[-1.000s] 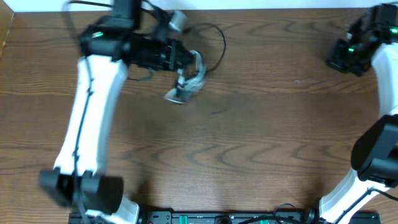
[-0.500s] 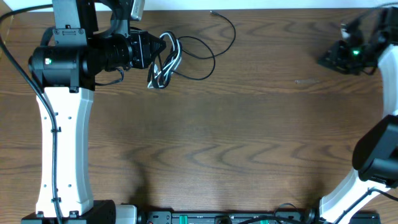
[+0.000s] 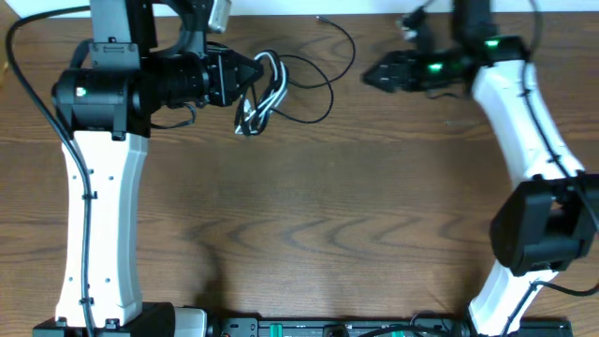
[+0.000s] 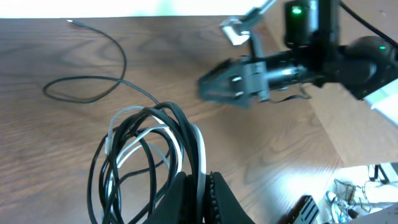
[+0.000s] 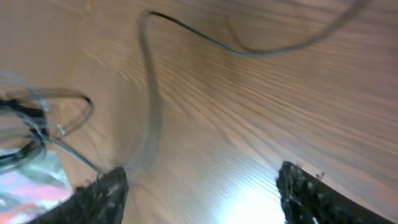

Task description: Untangle cables

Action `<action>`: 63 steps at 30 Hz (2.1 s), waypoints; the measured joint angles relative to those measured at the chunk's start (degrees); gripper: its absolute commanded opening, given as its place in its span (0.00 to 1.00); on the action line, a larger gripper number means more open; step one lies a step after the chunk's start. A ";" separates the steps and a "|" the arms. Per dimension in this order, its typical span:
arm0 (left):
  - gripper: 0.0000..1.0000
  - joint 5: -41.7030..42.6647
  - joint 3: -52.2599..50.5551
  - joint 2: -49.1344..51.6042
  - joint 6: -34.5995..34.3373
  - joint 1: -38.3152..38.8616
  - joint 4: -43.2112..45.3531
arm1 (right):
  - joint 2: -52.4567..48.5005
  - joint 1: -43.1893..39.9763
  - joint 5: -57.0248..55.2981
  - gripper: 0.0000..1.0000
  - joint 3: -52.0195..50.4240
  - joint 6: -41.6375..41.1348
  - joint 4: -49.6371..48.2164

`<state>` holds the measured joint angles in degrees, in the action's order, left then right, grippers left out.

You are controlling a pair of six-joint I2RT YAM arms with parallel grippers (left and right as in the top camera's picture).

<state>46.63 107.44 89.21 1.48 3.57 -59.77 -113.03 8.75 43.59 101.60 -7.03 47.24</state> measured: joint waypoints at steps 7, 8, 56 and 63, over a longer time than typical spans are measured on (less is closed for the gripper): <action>0.07 0.20 0.00 0.00 0.00 1.33 0.87 | -3.37 8.28 -5.27 0.68 0.00 -11.76 -2.58; 0.07 0.20 0.00 0.00 0.00 1.33 0.90 | -4.20 9.01 -5.90 0.63 0.00 -12.96 -2.62; 0.76 -19.71 -1.38 23.21 2.51 6.91 -11.93 | -10.12 -11.72 -26.08 0.01 0.20 -2.93 19.23; 0.77 -17.38 -1.38 23.21 3.37 7.30 -8.63 | -10.12 -11.37 -20.83 0.45 0.20 -0.48 16.35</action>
<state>29.26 106.06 112.42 4.84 10.87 -68.40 -123.15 -2.61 22.76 101.80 -7.51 63.59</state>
